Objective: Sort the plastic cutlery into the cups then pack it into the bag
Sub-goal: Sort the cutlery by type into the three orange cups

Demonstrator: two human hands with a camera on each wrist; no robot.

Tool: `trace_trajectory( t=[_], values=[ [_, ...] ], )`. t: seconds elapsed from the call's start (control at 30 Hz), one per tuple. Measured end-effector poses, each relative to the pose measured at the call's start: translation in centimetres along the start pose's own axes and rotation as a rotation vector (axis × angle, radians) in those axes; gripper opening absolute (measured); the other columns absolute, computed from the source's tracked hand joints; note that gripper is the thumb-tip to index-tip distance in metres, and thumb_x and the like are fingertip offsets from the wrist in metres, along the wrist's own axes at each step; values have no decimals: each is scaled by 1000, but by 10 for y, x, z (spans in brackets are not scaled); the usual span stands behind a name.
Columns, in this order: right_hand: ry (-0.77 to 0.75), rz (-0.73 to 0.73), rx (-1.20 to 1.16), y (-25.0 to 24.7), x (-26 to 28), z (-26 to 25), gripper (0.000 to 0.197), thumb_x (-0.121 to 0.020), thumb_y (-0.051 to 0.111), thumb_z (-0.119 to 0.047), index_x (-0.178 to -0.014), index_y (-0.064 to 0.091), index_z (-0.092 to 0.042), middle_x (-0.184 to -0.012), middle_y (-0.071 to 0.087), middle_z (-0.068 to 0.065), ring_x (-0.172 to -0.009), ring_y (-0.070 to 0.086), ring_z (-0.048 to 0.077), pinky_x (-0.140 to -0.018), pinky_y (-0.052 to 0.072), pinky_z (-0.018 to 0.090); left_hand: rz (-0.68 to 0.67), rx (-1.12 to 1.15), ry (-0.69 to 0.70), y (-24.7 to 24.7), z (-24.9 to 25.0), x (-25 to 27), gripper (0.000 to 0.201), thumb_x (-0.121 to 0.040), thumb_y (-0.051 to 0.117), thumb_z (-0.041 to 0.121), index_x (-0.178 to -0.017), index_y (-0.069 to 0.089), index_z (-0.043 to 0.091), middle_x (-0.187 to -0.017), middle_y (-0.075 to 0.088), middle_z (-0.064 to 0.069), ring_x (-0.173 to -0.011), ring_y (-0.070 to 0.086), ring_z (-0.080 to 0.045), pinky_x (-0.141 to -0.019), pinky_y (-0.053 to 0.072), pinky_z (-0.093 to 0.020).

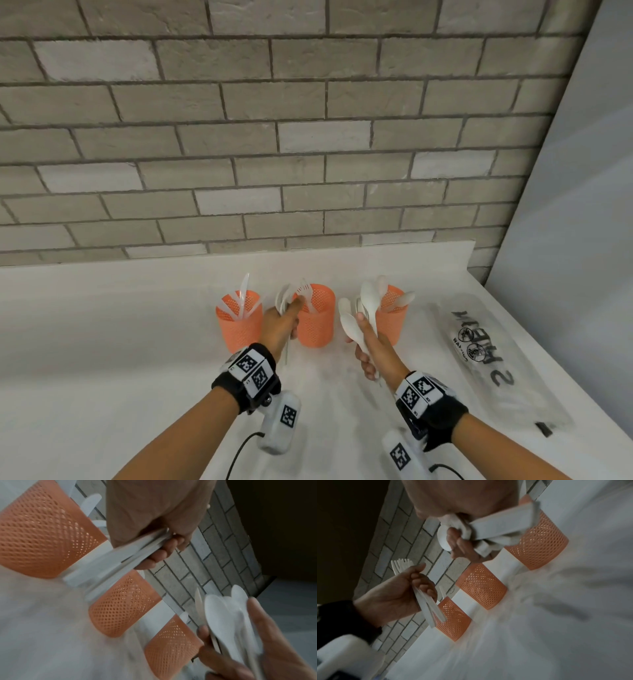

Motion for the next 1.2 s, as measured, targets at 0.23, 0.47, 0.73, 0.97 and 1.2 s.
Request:
trace_trajectory(
  t=[0.23,0.47,0.73,0.97,1.2],
  values=[
    [79,-34,-40,-25,6,1,76,-87,11,-69,-86,59,-10,-47,35,-3,-35,26,8,-38,21,16,213,191,152,14,63,-39,44,-95,47,39,-58,45,15,-54,45,-5,-51,44,-15,-58,45,-20],
    [-6,-82,-49,-47,6,-6,53,-95,28,-54,-96,59,-12,-52,36,-4,-38,30,5,-36,25,16,235,191,153,37,47,-79,30,-89,61,32,-66,52,15,-50,50,1,-46,47,-11,-56,45,-24],
    [-94,-198,-92,-58,2,-11,24,-96,46,-30,-102,45,-7,-67,45,-1,-46,44,11,-47,43,22,241,-206,237,49,9,-80,15,-85,60,1,-98,59,8,-79,57,0,-71,52,-8,-74,47,-18],
    [-111,-186,-65,-54,-10,-7,29,-95,50,-19,-124,42,-16,-71,51,1,-47,45,7,-49,42,19,174,-401,331,48,17,-77,24,-94,52,18,-112,63,4,-123,61,-12,-113,55,-25,-91,36,-21],
    [-202,-110,-108,-50,-17,-28,30,-94,52,-8,-120,45,-19,-65,45,0,-41,39,5,-43,37,19,82,-152,391,21,48,-22,28,-99,34,21,-101,62,17,-98,69,-4,-100,62,-17,-84,45,-18]
  ],
)
Point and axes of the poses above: each hand's wrist, its own x-axis away from the middle knuckle, its own y-axis out of the palm, z = x × y, the point moved 4 cm from there along -x, towards the middle knuckle
